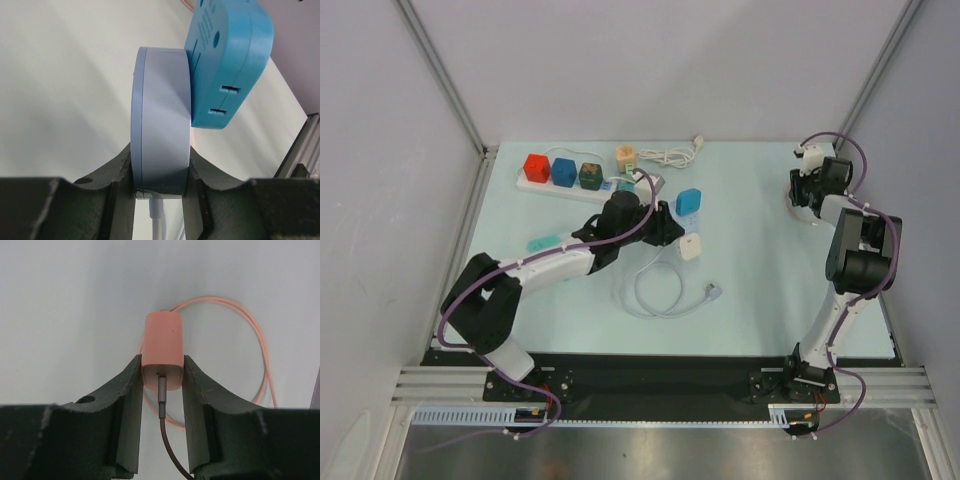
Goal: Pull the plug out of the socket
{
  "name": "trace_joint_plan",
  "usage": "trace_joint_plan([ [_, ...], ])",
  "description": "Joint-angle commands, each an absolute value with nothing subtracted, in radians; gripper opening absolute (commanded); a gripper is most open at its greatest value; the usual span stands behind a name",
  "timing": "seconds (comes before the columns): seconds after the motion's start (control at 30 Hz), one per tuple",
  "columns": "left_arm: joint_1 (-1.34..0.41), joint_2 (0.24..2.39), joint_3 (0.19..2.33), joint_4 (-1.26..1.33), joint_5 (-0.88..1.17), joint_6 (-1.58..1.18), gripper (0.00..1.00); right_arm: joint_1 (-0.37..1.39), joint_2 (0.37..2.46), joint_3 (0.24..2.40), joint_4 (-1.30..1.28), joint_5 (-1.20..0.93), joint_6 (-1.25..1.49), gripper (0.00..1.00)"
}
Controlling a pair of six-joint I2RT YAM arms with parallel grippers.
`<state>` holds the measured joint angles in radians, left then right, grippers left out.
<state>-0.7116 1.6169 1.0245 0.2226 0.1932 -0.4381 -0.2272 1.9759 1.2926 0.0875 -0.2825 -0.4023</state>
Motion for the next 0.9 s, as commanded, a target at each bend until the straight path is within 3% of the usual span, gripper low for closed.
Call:
trace_joint_plan([
  [0.0,-0.695,1.605,1.022,0.377,0.253,-0.497,0.0,-0.219,2.014,1.347,0.115,-0.242,-0.429,0.09],
  [0.17,-0.695,1.603,1.006,0.413,0.27,-0.535,0.0,-0.227,2.049,1.376,0.077,-0.215,-0.422,0.21],
  [0.27,-0.695,1.595,0.997,0.417,0.278,-0.546,0.0,-0.236,2.036,1.374,0.065,-0.227,-0.411,0.42],
  [0.3,-0.696,1.595,0.994,0.417,0.278,-0.546,0.0,-0.238,2.03,1.374,0.061,-0.227,-0.408,0.42],
  [0.47,-0.696,1.58,0.974,0.426,0.281,-0.569,0.0,-0.253,1.933,1.344,0.038,-0.276,-0.388,0.78],
  [0.67,-0.696,1.575,0.945,0.482,0.284,-0.627,0.0,-0.255,1.735,1.296,-0.116,-0.435,-0.428,0.92],
  [0.87,-0.698,1.572,0.905,0.601,0.304,-0.713,0.0,-0.229,1.502,1.18,-0.391,-0.984,-0.482,0.94],
])
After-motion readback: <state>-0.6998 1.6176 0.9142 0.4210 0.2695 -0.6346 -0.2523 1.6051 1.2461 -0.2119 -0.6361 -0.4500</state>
